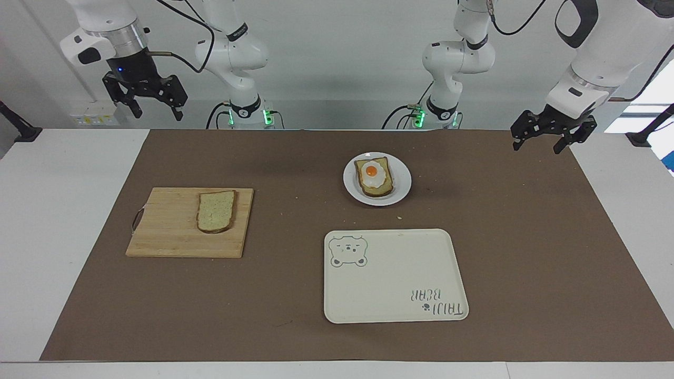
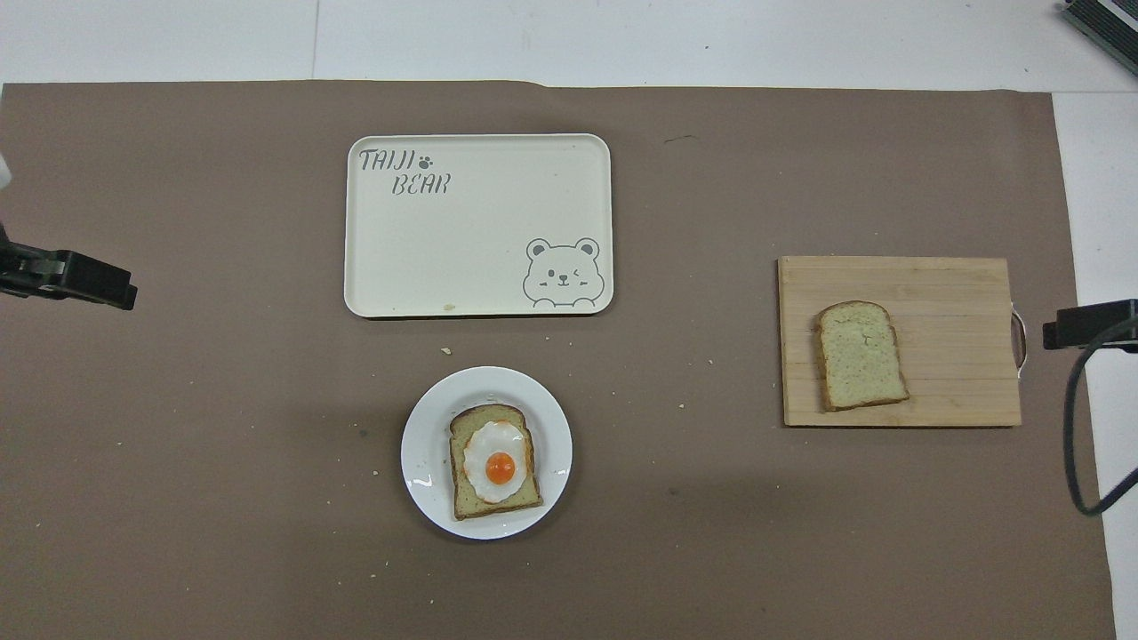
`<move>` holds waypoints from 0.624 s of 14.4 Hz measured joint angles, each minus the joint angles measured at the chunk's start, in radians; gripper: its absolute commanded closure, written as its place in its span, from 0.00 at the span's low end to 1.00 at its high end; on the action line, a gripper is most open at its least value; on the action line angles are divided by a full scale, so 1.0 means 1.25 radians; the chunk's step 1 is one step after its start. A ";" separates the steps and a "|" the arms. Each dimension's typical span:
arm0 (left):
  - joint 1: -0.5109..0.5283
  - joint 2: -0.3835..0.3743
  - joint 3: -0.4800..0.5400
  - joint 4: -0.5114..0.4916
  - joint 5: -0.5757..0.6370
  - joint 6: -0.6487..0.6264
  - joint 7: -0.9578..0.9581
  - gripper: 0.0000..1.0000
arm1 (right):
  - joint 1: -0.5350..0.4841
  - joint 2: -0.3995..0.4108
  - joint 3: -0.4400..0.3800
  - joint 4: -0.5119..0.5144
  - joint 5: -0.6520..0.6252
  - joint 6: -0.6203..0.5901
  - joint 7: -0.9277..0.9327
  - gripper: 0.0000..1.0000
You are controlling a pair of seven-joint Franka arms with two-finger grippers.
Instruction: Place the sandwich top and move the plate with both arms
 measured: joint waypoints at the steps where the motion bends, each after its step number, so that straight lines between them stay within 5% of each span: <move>1: 0.000 0.000 0.000 0.000 0.000 0.000 0.000 0.00 | 0.000 0.002 0.000 -0.011 0.000 0.012 0.000 0.00; 9: 0.000 0.000 0.000 0.000 0.000 0.000 0.000 0.00 | -0.010 0.074 0.000 -0.089 0.006 0.170 -0.078 0.00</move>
